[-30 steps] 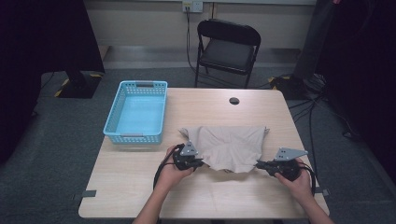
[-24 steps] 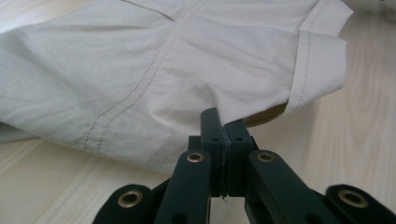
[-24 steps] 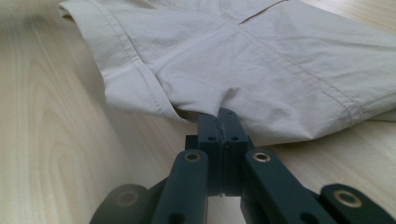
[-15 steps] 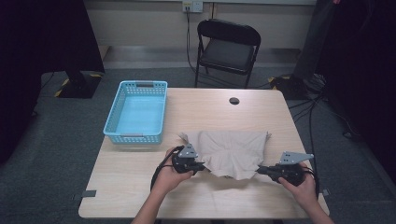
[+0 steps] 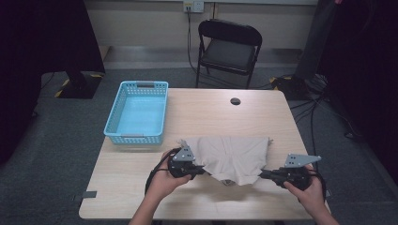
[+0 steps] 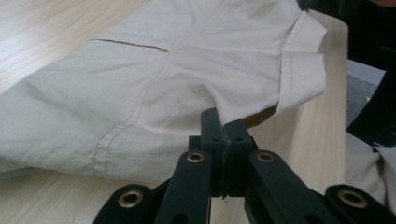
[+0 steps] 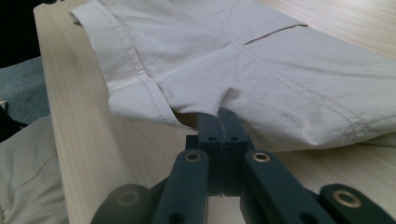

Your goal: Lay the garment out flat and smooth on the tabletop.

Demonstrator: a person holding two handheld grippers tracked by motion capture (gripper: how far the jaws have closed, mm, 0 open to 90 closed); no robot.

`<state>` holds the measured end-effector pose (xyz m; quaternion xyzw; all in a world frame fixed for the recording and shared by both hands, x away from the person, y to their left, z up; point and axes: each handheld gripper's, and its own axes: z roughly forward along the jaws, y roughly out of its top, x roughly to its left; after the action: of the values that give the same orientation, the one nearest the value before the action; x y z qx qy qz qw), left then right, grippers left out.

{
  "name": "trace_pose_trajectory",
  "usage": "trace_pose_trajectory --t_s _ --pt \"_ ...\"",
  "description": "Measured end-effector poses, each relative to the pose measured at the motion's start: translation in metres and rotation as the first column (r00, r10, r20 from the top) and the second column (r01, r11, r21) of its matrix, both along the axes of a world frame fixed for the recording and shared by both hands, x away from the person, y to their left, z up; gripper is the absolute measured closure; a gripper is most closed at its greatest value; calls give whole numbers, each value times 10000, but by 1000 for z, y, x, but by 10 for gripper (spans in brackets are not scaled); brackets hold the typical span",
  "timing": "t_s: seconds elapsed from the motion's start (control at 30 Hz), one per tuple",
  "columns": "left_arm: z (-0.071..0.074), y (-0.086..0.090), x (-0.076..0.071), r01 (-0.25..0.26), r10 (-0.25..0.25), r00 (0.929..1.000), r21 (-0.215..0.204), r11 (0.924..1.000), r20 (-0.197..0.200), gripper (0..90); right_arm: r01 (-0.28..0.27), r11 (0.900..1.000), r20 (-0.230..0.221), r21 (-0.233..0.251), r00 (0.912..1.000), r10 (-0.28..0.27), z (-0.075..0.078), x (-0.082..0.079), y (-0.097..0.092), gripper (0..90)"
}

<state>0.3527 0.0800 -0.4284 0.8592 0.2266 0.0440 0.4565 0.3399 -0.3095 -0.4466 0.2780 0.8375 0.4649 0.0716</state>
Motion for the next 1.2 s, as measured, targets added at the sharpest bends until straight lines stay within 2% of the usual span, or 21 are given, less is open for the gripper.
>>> trace_pose_trajectory --t_s 0.13,0.23,0.47,0.5,0.57,0.6,0.63,0.67,0.7,0.83,0.9,0.93,0.97,1.07,1.13,1.17,1.2 --pt "7 2 -6 55 -55 10000 21 10000 75 900 -32 10000 -87 72 10000 33 2 -5 -2 900" --pt "11 2 -4 14 -14 10000 75 10000 74 900 2 9999 -121 163 9999 0 6 -5 -4 900" --pt "27 0 11 -199 199 9996 -7 9998 187 900 222 9997 108 103 9997 -223 22 13 -1 900" --pt "32 -1 17 -240 240 9996 -61 9997 122 900 333 9991 73 253 9994 -335 27 21 -1 900" --pt "35 -2 21 -255 255 9996 -29 9997 143 900 391 9988 97 295 9992 -394 30 26 -1 900" --pt "38 -2 25 -282 282 9995 -12 9996 162 900 430 9984 45 358 9991 -432 35 36 -1 900" --pt "43 -3 33 -255 255 9995 -30 9997 166 900 468 9984 62 329 9989 -471 38 42 0 900" --pt "43 -3 33 -255 255 9995 -30 9997 166 900 468 9984 62 329 9989 -471 38 42 0 900" --pt "49 -3 41 -284 284 9995 17 9996 172 900 535 9982 97 252 9985 -538 44 52 1 900" --pt "57 -1 58 -506 506 9986 -36 9987 176 900 673 9973 89 297 9977 -676 53 70 2 900" --pt "58 0 62 -560 562 9983 -136 9983 161 900 751 9967 65 309 9971 -754 56 78 3 900" --pt "60 0 70 -651 654 9978 -213 9977 146 900 787 9965 56 271 9969 -789 57 82 4 900" --pt "60 0 70 -651 654 9978 -213 9977 146 900 787 9965 56 271 9969 -789 57 82 4 900" --pt "62 -2 83 -743 747 9972 -410 9964 85 900 926 9955 87 203 9957 -928 61 95 6 900" --pt "63 -5 99 -888 889 9960 -457 9950 3 900 1121 9932 133 318 9936 -1126 67 112 8 900" --pt "63 -5 99 -888 889 9960 -457 9950 3 900 1121 9932 133 318 9936 -1126 67 112 8 900" --pt "63 -6 105 -937 939 9956 -440 9946 8 900 1290 9910 100 362 9915 -1295 71 126 9 900"
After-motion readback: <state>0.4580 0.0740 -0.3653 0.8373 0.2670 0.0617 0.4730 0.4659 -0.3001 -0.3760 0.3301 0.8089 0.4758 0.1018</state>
